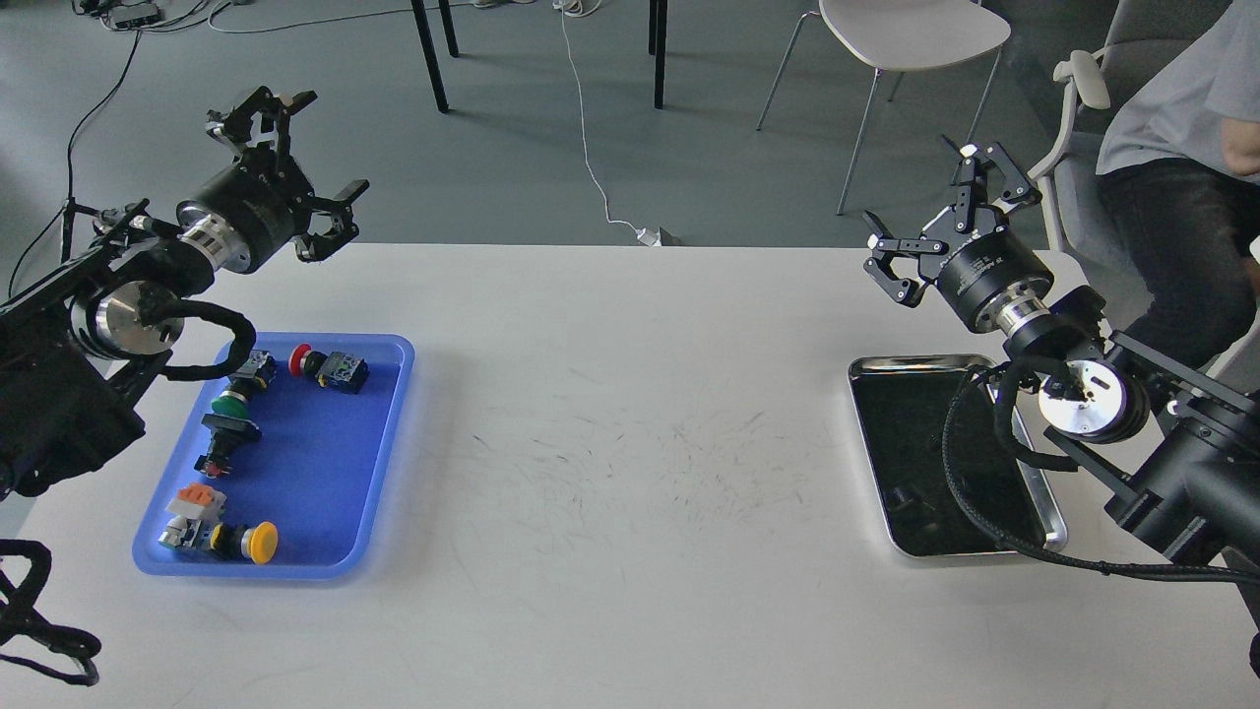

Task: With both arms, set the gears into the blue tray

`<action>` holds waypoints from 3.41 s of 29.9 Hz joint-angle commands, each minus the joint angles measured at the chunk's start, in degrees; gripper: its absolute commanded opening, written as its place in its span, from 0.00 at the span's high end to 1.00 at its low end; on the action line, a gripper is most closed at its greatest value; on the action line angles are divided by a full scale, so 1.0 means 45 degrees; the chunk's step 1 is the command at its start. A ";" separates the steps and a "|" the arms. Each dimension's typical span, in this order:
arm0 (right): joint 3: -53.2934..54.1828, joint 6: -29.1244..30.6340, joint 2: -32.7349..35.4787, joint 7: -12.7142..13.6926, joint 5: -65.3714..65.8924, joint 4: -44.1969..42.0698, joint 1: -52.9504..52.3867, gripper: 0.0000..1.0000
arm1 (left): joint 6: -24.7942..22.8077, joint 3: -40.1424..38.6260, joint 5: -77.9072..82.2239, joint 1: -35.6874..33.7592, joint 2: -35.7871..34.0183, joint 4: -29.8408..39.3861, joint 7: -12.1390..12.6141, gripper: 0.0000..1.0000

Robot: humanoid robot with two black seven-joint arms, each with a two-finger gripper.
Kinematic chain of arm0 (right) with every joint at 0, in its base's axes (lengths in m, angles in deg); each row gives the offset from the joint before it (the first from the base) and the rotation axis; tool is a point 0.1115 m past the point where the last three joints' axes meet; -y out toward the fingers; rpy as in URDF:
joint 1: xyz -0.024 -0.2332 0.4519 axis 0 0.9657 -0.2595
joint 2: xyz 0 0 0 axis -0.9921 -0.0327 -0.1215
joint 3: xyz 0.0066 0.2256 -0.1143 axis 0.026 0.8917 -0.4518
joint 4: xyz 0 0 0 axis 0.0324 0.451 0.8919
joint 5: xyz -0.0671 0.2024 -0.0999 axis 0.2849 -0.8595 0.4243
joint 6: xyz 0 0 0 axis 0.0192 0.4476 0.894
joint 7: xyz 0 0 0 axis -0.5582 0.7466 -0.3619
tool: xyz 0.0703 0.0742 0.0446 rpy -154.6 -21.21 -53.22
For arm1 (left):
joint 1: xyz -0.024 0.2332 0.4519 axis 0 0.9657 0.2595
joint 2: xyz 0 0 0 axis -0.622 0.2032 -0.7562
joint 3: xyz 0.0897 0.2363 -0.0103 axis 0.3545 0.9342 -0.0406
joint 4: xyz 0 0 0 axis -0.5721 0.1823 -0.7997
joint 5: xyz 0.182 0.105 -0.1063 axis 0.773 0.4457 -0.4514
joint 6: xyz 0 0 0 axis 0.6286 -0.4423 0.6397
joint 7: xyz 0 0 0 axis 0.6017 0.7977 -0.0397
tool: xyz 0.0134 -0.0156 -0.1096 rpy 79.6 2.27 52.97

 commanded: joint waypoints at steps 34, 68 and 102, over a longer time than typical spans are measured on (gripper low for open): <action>-0.1350 -0.0293 0.1170 -0.0097 0.0859 0.0230 -0.0234 0.02 | 0.0000 0.0149 -0.0028 0.0054 0.0031 0.0154 -0.0220 0.01; -0.5511 0.0566 0.6328 0.0704 0.6814 0.3141 -0.2695 0.02 | 0.0000 0.0169 -0.0008 0.0289 0.0168 0.0076 -0.0259 0.01; -0.5902 0.2479 0.7051 0.0626 1.4720 0.2965 -0.3457 0.01 | 0.0000 0.0071 -0.0028 0.0367 0.0168 0.0076 -0.0259 0.01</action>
